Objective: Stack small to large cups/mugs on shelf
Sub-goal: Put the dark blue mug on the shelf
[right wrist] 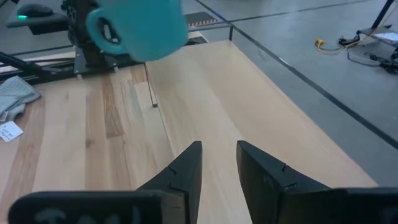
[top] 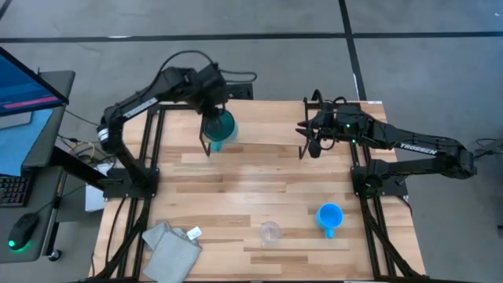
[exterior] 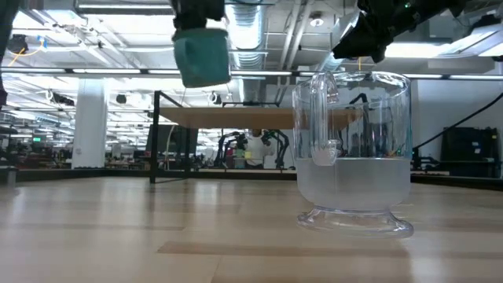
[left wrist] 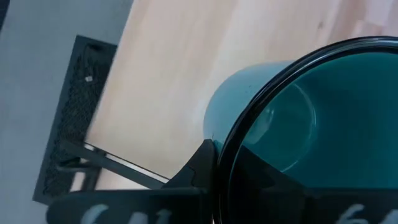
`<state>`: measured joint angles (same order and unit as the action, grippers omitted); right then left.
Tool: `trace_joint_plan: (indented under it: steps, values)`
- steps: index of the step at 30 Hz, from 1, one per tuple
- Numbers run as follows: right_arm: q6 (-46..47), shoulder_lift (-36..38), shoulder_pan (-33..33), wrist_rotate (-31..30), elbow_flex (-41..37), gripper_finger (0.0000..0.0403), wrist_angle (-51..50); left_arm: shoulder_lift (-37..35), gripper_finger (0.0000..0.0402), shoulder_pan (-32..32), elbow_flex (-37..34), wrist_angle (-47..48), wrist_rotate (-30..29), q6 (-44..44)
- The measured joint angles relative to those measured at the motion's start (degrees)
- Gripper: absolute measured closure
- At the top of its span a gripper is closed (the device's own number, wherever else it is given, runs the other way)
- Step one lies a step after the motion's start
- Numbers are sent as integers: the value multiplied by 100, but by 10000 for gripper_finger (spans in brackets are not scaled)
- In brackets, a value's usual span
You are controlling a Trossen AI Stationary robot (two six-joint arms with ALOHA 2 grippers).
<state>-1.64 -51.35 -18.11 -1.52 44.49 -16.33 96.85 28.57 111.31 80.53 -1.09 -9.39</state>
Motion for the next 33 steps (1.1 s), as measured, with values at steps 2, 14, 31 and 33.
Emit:
trace_joint_plan:
  steps: [2, 14, 31, 33]
  values:
    - [7, -1, 0, 1, 0, 281, -61, 271, 390, 201, 264, 158, 122, -90]
    - [-19, -2, 1, 3, 0, 281, -163, 1064, 390, 851, 839, 454, 219, 367]
    - [-178, -2, 0, 3, 0, 281, -167, 1295, 390, 921, 839, 409, 288, 494]
    - [-184, -2, 1, 3, 0, 281, -167, 1295, 388, 921, 839, 397, 301, 497]
